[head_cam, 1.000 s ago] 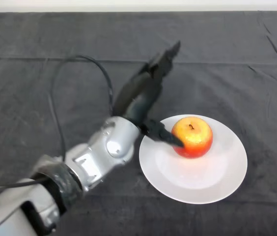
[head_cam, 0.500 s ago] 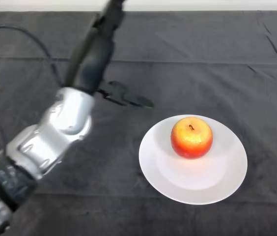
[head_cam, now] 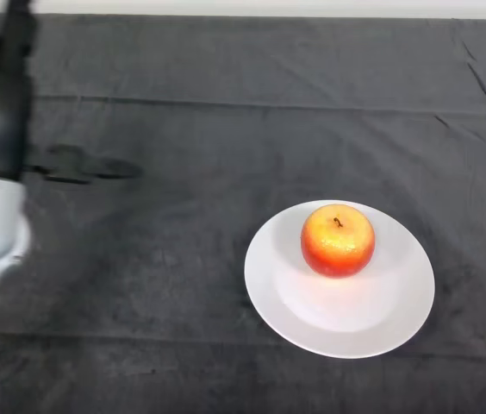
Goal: Move the apple to the plate
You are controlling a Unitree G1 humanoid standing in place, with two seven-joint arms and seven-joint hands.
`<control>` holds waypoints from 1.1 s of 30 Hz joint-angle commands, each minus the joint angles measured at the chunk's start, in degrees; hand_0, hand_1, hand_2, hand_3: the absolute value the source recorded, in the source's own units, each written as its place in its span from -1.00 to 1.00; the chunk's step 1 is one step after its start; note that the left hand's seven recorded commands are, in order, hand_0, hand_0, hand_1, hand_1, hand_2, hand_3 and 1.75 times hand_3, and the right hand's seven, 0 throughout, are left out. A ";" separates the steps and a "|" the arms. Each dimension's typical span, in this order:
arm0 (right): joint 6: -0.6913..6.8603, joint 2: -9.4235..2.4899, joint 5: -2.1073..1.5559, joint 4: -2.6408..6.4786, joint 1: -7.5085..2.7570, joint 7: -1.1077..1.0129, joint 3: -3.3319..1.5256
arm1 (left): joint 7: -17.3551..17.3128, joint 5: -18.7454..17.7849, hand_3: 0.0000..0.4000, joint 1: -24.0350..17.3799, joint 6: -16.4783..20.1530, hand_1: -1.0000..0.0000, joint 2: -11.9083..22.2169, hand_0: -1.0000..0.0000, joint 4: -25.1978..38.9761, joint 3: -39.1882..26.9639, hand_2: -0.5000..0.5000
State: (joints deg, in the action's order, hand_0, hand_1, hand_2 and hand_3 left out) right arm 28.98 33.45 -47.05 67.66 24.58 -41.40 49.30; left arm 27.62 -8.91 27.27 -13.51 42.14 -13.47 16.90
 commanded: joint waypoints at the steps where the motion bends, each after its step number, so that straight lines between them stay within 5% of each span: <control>1: -0.09 1.23 -0.40 0.56 -0.01 -0.26 0.92 | 1.22 -0.64 -1.00 -3.12 -1.39 1.00 3.18 1.00 1.91 -3.14 0.00; 19: -0.07 1.13 -0.43 0.31 -0.08 -0.11 0.92 | 3.11 -5.08 -1.00 -17.73 -5.10 1.00 7.05 1.00 0.58 -26.60 0.00; 26: -0.05 1.12 -0.44 0.28 -0.09 -0.09 0.93 | 3.76 -4.64 -1.00 -19.88 -6.96 1.00 5.46 1.00 -2.90 -32.01 0.00; 33: -0.04 1.12 -0.46 0.26 -0.10 -0.07 0.94 | 5.12 -3.06 -1.00 -19.56 -4.92 1.00 3.78 1.00 -2.78 -34.26 0.00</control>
State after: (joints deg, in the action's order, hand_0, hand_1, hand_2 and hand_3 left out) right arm 28.98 33.44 -47.05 67.66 24.58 -41.39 49.30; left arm 32.17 -12.69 9.54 -18.88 44.20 -14.32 -15.02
